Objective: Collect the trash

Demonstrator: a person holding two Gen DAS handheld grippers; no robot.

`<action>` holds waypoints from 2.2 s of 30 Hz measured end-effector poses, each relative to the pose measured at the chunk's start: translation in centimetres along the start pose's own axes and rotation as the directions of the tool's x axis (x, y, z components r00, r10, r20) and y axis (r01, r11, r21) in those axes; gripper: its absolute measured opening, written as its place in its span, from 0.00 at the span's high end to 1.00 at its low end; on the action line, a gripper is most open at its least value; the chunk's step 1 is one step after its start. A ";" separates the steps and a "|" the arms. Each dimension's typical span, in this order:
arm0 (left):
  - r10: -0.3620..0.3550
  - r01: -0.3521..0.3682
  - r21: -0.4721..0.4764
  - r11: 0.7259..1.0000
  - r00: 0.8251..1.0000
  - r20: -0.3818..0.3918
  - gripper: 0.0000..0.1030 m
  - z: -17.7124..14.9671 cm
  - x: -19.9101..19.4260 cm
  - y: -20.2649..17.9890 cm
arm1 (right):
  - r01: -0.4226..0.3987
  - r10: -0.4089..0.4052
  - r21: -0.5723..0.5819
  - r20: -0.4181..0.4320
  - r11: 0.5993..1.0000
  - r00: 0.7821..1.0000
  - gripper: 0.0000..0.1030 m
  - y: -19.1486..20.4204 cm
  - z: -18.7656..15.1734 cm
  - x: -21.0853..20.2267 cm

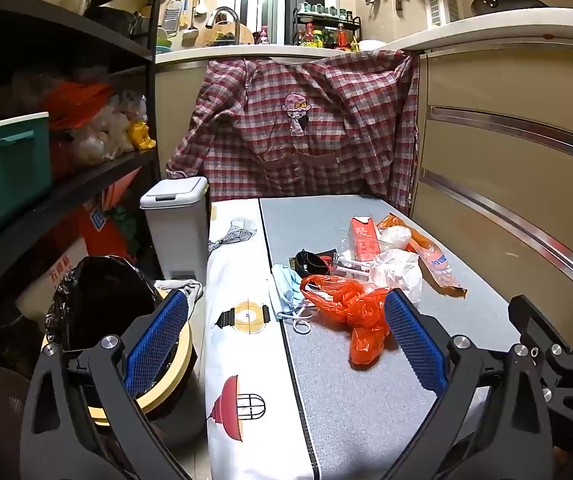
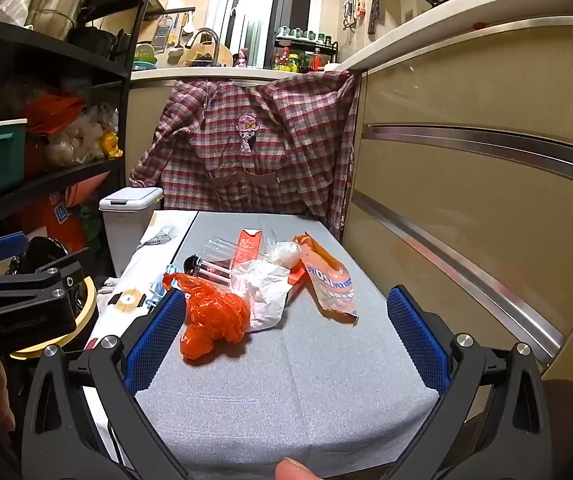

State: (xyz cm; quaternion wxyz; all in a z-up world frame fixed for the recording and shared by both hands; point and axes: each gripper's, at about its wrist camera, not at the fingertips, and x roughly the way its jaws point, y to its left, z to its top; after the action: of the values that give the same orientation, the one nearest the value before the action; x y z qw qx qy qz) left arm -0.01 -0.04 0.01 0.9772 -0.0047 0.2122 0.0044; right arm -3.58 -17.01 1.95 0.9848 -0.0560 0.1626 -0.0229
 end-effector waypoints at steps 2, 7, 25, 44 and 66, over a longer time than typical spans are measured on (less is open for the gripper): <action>0.003 -0.003 -0.001 1.000 1.000 0.001 0.07 0.0 0.0 0.0 | 0.001 -0.001 -0.001 0.001 1.000 1.000 0.05 0.0 0.0 0.0; 0.000 0.000 -0.001 1.000 1.000 0.010 0.07 0.1 -0.2 -0.2 | 0.003 -0.003 -0.002 0.005 1.000 1.000 0.05 0.0 0.1 0.0; 0.004 -0.004 0.007 1.000 0.999 0.037 0.07 0.5 -0.8 -0.1 | 0.000 0.000 0.004 0.014 1.000 1.000 0.05 -0.1 0.0 0.0; 0.009 -0.010 0.009 1.000 0.999 0.047 0.07 0.5 -1.0 -0.2 | -0.002 0.002 0.005 0.030 1.000 1.000 0.05 -0.4 0.3 -0.4; 0.009 -0.010 0.010 1.000 0.998 0.057 0.07 0.8 -1.2 -0.6 | 0.000 0.000 0.002 0.039 1.000 0.999 0.05 -0.4 0.1 -0.2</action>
State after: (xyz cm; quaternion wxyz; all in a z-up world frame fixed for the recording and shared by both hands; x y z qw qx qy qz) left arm -0.76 -0.63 1.26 0.9829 0.0015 0.1842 0.0082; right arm -3.69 -17.40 2.18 0.9878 -0.0555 0.1436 -0.0219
